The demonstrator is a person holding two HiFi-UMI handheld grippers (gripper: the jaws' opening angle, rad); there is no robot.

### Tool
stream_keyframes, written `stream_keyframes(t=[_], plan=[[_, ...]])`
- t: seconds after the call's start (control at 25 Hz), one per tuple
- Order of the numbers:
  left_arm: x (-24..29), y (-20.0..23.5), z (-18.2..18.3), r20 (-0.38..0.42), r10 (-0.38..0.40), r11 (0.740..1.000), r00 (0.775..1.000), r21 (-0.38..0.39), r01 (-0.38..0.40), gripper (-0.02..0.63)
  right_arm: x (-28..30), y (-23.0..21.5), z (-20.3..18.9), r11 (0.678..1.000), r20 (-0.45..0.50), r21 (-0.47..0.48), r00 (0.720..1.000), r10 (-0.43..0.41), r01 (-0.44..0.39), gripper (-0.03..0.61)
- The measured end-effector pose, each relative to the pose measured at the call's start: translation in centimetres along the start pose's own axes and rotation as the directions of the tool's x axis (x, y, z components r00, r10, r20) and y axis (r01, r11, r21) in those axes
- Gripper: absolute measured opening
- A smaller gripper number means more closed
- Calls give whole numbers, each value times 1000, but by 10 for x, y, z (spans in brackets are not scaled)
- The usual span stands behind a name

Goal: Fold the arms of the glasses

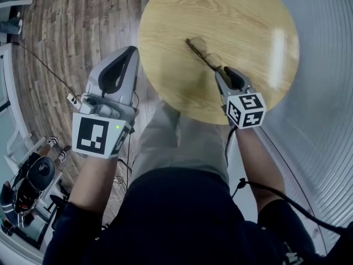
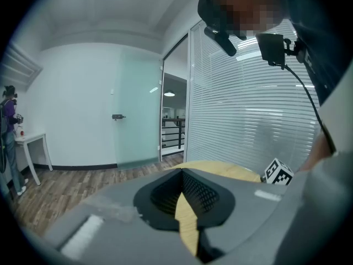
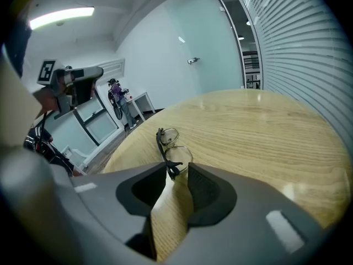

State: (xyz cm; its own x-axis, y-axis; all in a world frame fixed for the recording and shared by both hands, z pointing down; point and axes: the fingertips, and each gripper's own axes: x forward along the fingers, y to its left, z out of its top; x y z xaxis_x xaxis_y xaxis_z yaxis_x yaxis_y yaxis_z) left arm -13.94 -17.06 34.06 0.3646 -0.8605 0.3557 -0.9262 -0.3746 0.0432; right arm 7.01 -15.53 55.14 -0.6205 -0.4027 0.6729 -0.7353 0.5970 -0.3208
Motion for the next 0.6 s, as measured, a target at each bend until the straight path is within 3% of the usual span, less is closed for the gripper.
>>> stream_keyframes(t=[0.36,0.6], plan=[[-3,3,12,40,-3,1000,999,31,2,2,2,13,-5,1000,7,-28,1000,2,-2,130],[-1,6,26,88,-15,998,996,57,10,2,1,26,6,995,50,-97,999,-14,19,130]])
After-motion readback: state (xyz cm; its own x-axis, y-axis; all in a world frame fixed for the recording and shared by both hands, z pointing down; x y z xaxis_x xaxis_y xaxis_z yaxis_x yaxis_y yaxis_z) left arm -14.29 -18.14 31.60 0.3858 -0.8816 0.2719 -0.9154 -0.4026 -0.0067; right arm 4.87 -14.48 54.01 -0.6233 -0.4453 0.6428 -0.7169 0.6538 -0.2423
